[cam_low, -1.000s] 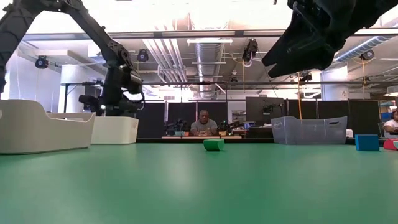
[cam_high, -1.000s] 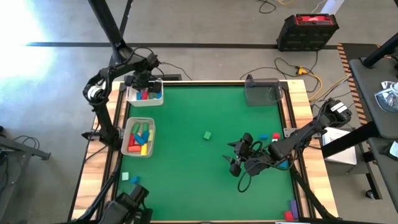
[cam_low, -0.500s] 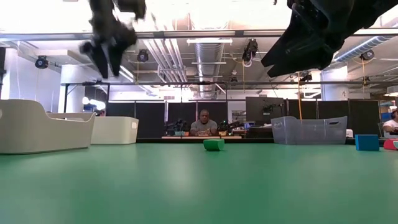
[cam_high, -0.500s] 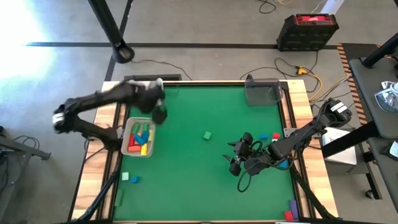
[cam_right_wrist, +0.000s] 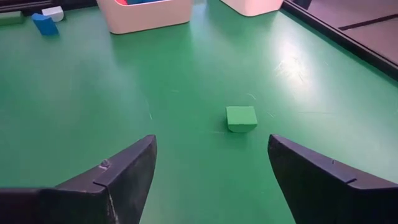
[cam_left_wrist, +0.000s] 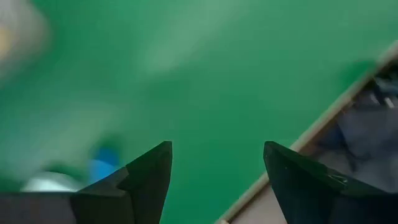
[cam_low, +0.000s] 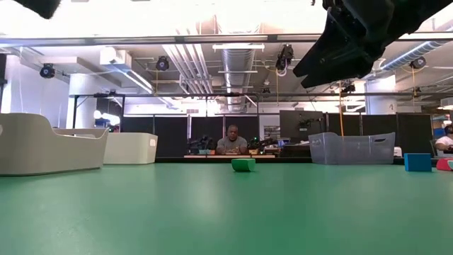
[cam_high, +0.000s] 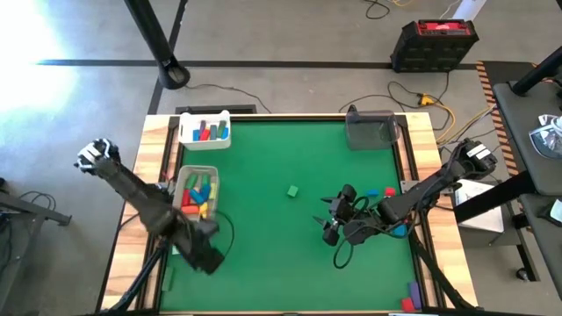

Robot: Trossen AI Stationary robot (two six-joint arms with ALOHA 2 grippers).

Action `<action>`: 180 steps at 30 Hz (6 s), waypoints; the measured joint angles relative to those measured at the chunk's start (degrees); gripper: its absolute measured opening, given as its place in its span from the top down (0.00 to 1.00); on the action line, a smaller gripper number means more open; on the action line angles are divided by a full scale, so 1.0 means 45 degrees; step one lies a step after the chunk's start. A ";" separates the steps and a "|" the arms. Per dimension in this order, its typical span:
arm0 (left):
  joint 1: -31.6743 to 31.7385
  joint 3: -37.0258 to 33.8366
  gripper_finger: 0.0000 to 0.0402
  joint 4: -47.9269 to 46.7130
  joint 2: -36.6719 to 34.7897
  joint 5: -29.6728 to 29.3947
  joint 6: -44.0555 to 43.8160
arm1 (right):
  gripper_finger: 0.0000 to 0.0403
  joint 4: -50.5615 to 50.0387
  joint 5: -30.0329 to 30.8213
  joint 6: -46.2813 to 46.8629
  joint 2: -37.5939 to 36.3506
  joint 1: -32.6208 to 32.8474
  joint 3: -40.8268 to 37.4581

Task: Sort blocks by size
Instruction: Put the green rectangular block into the white bin, then put the blue half circle block into the black bin

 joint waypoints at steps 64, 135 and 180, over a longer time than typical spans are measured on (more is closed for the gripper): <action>-0.2841 0.0172 0.42 0.1571 0.4363 0.3618 -0.4623 | 0.25 -0.0500 -0.0721 0.0227 0.0000 0.0005 -0.0019; 2.1204 0.4311 0.79 -0.2704 0.6176 -0.2976 1.3726 | 0.43 -0.0875 -0.0036 -0.0753 0.0000 -0.0111 -0.0840; 0.6549 -0.0434 0.38 0.5807 -0.0995 -0.5228 1.5590 | 0.26 -1.4017 -0.7419 -0.3508 0.0283 -0.6687 0.1070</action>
